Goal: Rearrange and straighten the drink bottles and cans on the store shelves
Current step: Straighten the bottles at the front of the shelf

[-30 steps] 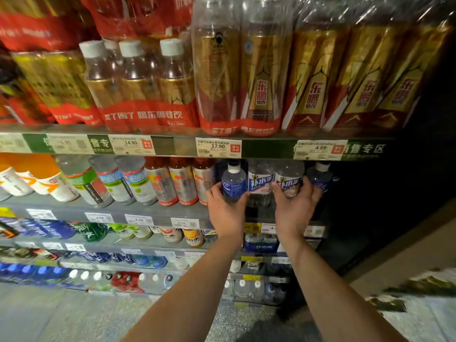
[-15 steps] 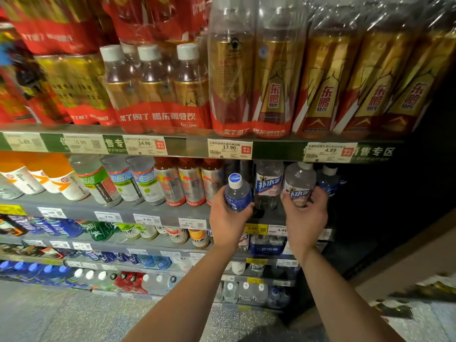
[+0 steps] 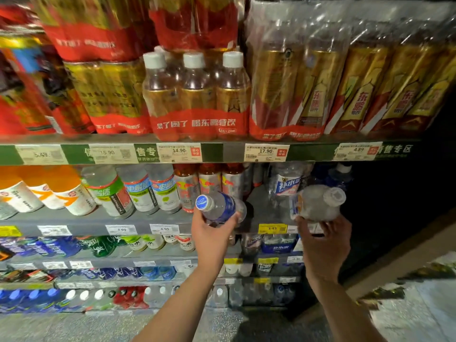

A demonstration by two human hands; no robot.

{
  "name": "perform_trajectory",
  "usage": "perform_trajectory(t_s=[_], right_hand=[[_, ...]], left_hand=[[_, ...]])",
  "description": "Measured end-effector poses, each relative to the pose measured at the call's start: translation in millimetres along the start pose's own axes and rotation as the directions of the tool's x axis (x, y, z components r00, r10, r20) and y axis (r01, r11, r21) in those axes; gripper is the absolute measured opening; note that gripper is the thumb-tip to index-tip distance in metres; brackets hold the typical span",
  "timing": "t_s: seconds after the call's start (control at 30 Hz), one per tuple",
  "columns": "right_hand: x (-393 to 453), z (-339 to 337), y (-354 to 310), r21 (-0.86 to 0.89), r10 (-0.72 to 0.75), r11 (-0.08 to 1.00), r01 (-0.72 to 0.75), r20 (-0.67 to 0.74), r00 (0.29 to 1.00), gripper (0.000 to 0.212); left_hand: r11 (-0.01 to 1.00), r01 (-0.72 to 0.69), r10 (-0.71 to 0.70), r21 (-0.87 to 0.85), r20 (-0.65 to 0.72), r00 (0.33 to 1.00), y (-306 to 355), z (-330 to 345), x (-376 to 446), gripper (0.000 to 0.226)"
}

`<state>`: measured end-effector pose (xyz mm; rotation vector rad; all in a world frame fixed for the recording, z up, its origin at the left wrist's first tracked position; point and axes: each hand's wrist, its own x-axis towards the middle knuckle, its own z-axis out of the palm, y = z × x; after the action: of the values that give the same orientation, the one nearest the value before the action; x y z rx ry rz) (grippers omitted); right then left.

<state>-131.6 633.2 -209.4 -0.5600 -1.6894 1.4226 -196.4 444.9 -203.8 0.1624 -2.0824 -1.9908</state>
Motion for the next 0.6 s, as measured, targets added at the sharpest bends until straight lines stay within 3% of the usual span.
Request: perform_trajectory(t_s=[0.2,0.47,0.6], right_hand=[[-18.6,63.6,-22.8,-0.005,0.035,0.999,-0.035,0.131,0.991,0.060],[11.6,125.4,0.7,-0.400,-0.041,0.911,0.100,0.153,0.987,0.034],[16.4,130.5,8.7,-0.560,-0.109,0.807,0.187,0.170,0.979,0.047]], left_hand=[[0.999,0.013,-0.010,-0.044,0.073,0.997,-1.8,-44.9,11.0,0.061],[0.987,0.077,-0.058,-0.143,0.130,0.990,-9.4,-90.3,15.1,0.062],[0.985,0.115,-0.087,-0.127,0.211,0.974,-7.8,-91.0,16.8,0.059]])
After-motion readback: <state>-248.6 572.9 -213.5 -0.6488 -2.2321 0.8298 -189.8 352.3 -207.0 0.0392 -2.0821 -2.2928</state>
